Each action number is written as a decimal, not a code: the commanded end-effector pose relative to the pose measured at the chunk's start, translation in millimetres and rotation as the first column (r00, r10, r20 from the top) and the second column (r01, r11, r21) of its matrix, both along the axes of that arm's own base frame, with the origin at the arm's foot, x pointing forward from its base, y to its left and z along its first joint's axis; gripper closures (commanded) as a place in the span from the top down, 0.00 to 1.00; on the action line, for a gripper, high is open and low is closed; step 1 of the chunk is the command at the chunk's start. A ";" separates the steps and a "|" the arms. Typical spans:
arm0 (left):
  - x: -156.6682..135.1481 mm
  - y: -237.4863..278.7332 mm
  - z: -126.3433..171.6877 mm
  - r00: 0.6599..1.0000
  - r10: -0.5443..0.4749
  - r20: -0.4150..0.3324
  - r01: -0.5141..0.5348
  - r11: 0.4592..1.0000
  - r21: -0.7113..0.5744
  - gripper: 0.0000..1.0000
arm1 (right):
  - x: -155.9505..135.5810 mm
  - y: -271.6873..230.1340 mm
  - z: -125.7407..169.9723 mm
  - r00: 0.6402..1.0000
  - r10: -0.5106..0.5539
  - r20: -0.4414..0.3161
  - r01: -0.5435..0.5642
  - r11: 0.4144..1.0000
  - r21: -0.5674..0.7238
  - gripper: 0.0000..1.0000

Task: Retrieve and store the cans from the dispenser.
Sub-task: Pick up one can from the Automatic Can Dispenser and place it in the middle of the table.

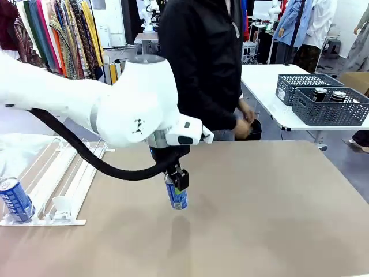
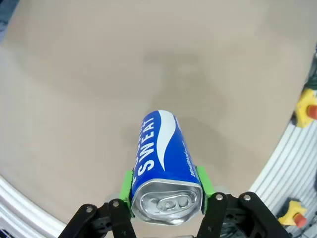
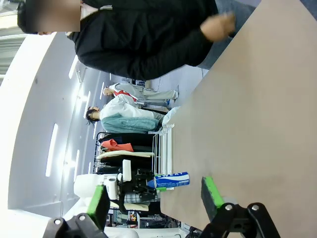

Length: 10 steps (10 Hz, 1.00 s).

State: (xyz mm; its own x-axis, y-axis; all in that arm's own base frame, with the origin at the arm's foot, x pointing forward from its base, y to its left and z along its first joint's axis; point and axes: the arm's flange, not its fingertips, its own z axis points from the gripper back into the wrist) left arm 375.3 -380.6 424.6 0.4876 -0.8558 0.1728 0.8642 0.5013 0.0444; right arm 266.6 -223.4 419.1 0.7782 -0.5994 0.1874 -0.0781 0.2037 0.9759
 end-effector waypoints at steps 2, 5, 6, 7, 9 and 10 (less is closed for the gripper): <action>13.2 -9.5 -12.2 0.996 -0.092 -0.014 0.093 0.995 0.042 0.00 | 0.2 -1.4 2.1 1.000 0.005 0.010 -0.005 1.000 -0.004 1.00; 24.8 -19.5 -24.7 0.993 -0.086 -0.078 0.091 0.994 0.062 0.00 | 0.2 -1.4 2.1 1.000 0.005 0.010 -0.005 1.000 -0.004 1.00; 24.6 -20.4 -24.2 0.994 -0.072 -0.084 0.077 0.995 0.061 0.00 | 0.2 -1.4 2.1 1.000 0.005 0.010 -0.005 1.000 -0.004 1.00; 26.5 -21.7 -23.8 0.994 -0.062 -0.088 0.068 0.996 0.060 0.00 | 0.2 -1.4 2.1 1.000 0.005 0.010 -0.005 1.000 -0.004 1.00; 29.4 -20.7 -23.6 0.994 -0.049 -0.099 0.055 0.997 0.062 1.00 | 0.2 -1.4 2.1 1.000 0.005 0.010 -0.005 1.000 -0.004 1.00; 27.5 -20.4 -22.8 0.994 -0.043 -0.101 0.050 0.997 0.062 1.00 | 0.2 -1.4 2.1 1.000 0.005 0.010 -0.005 1.000 -0.004 1.00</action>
State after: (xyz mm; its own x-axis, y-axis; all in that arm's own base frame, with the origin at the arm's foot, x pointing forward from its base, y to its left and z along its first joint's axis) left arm 402.7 -401.1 396.8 0.4426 -0.8939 0.0713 0.8964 0.4432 -0.0079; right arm 266.5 -223.4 419.1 0.7782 -0.5994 0.1875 -0.0782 0.2038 0.9759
